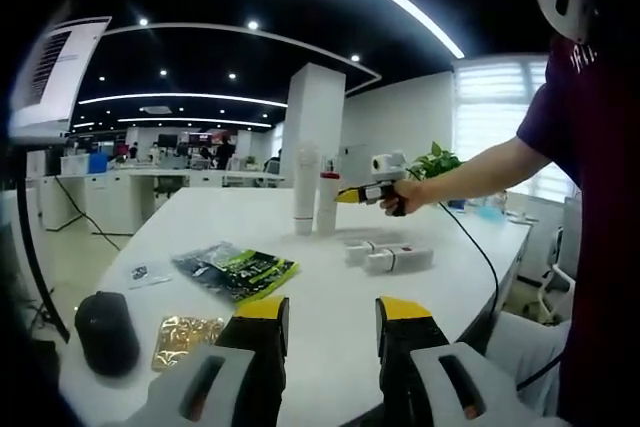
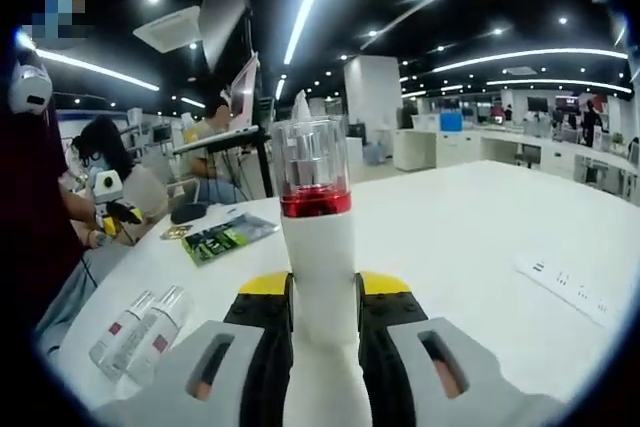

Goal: Arrange the skincare products in the storage area until every visible bottle or jar stands upright without overlapping.

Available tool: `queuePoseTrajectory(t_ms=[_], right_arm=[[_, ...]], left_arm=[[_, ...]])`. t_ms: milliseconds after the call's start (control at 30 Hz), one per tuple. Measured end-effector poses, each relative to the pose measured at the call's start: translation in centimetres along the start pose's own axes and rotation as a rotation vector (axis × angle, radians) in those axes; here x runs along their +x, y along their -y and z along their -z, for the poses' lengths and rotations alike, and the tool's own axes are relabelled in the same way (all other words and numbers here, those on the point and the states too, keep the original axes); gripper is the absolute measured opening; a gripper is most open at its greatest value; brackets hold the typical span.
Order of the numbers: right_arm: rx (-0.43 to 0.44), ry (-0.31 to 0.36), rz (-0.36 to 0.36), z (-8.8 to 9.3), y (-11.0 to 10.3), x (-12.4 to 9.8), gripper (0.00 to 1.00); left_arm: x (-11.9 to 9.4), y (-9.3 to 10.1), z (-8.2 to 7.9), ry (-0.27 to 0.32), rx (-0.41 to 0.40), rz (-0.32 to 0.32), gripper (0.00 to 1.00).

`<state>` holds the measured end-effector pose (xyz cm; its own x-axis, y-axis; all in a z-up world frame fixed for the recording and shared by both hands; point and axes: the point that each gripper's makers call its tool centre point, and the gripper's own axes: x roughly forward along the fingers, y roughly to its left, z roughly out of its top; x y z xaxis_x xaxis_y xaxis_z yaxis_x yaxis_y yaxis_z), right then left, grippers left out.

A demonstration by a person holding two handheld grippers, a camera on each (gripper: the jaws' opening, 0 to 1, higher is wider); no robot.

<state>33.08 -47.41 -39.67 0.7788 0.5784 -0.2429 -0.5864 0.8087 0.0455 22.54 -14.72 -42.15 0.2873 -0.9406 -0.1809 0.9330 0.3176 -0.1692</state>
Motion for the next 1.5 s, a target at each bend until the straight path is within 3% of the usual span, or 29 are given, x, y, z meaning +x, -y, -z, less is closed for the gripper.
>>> queuePoseTrajectory(t_ms=[500, 800, 1000, 1100, 1200, 1267, 1500], right_arm=[[-0.025, -0.044, -0.031, -0.2, -0.1, 0.7, 0.23], [0.009, -0.030, -0.017, -0.4, -0.2, 0.7, 0.25], [0.057, -0.003, 0.014, -0.7, 0.8, -1.0, 0.32], [0.103, -0.011, 0.072, 0.0, 0.4, -2.3, 0.35], [0.131, -0.007, 0.103, 0.7, -0.3, -3.4, 0.38], [0.150, -0.051, 0.131, 2.0, -1.2, -4.2, 0.37], [0.157, -0.099, 0.138, 3.5, -7.4, -5.6, 0.37]], left_arm=[[0.2, 0.1, 0.0, -0.004, 0.004, -0.001, 0.35], [0.1, -0.2, -0.1, -0.004, 0.006, -0.007, 0.35], [0.2, 0.0, -0.3, 0.008, 0.001, -0.002, 0.35], [0.3, 0.2, -0.2, 0.009, -0.001, 0.003, 0.35], [0.3, 0.6, -0.3, 0.016, -0.006, 0.012, 0.35], [0.3, 0.8, -0.4, 0.022, -0.007, 0.019, 0.35], [-0.3, 1.8, -0.5, 0.040, -0.013, 0.034, 0.35]])
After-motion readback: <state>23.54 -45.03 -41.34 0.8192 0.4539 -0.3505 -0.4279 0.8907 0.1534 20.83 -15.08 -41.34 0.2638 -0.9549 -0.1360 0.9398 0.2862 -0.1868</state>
